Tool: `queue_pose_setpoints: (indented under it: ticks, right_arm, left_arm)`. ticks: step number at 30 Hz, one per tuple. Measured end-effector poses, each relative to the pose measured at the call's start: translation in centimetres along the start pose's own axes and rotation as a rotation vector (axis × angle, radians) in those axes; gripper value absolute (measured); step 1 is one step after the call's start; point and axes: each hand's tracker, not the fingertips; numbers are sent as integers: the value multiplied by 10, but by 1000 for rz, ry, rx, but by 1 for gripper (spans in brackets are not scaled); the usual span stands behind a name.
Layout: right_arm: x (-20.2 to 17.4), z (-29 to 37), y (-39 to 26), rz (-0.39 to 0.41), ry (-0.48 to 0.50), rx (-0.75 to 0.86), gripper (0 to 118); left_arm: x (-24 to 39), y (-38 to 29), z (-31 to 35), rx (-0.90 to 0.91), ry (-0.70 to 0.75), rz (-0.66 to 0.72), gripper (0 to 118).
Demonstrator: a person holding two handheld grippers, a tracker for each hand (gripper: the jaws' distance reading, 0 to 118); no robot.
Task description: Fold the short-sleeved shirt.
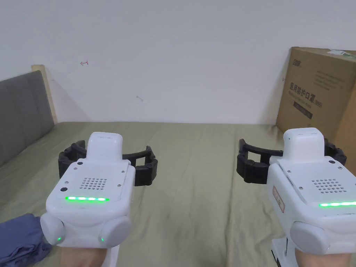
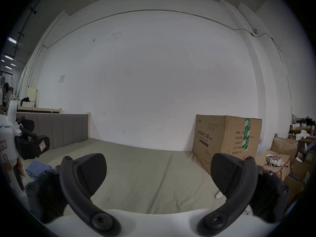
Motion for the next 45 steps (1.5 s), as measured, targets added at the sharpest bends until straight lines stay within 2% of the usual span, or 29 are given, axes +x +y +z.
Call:
queue_pose_setpoints:
  ticks: [7,27,30,32,34,37,40,43,45]
  right_arm:
    - [0,0,-3,7,-1,-12,118]
    - [7,-6,-4,-48,-6,-95,118]
    - [8,-12,-4,-109,68,-179,118]
    - [10,-12,-2,-190,132,-205,118]
    - [10,-11,0,-235,117,-237,118]
    - [7,-9,5,-240,83,-227,118]
    - [2,-7,8,-191,10,-234,118]
    - [-1,-5,6,-170,7,-221,118]
    - [-3,-2,3,-142,-37,-192,118]
  left_arm:
    - [-3,-1,0,-3,0,34,118]
    - [0,-3,0,-23,-12,38,118]
    - [0,-3,-1,-36,-15,40,118]
    - [0,-4,-1,-43,-21,47,118]
    - [-1,-4,-2,-49,-34,59,118]
    - [0,-5,-3,-57,-34,62,118]
    - [0,-5,-2,-57,-34,57,118]
    - [2,-6,-3,-62,-37,61,118]
    - [3,-7,-3,-67,-39,62,118]
